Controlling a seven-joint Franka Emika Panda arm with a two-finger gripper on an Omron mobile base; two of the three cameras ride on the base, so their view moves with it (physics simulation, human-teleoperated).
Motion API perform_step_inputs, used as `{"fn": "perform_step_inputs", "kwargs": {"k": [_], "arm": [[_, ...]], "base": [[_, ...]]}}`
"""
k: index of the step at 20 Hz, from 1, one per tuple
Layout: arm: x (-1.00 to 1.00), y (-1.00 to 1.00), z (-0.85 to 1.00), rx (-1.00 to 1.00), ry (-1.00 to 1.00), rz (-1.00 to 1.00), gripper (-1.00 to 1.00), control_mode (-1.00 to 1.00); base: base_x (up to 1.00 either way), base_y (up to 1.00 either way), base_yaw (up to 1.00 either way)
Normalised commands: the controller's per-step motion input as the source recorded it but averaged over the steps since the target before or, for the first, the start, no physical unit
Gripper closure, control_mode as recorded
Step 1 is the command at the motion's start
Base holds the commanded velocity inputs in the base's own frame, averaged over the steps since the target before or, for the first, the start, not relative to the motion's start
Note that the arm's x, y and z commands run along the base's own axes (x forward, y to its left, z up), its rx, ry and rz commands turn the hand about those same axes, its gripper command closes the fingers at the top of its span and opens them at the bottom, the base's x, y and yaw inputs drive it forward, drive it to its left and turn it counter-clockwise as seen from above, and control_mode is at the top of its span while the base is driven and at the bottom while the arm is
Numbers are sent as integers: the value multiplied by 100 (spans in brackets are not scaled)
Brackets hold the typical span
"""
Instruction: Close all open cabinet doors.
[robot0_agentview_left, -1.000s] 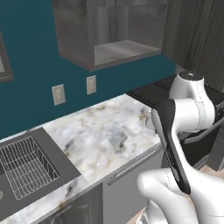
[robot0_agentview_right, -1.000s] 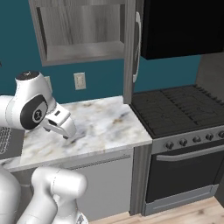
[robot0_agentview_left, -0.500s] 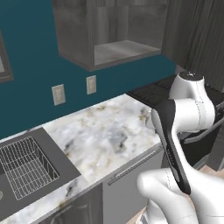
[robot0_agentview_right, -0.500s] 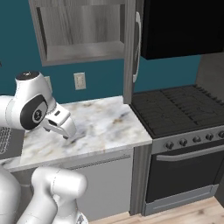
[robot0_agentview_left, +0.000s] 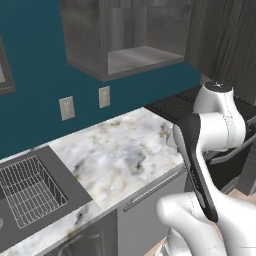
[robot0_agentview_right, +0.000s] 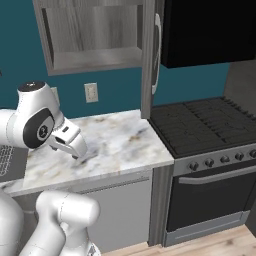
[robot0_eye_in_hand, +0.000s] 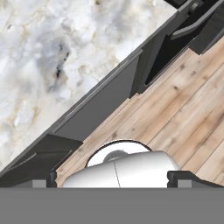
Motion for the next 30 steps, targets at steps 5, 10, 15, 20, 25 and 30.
{"fn": "perform_step_inputs", "kwargs": {"k": [5,10,15,20,25,30], "arm": [[-29,-3,0,0,-5,1,-100,-100],[-66,-2,46,1,-37,1,-100,-100],[-8,-6,79,-1,-72,10,-100,-100],[-11,-50,43,0,-32,0,-100,-100],[7,-75,38,0,-13,1,-100,-100],[4,-81,43,0,-6,2,-100,-100]], "base": [[0,0,0],[0,0,0],[0,0,0],[0,0,0],[0,0,0],[0,0,0]]}}
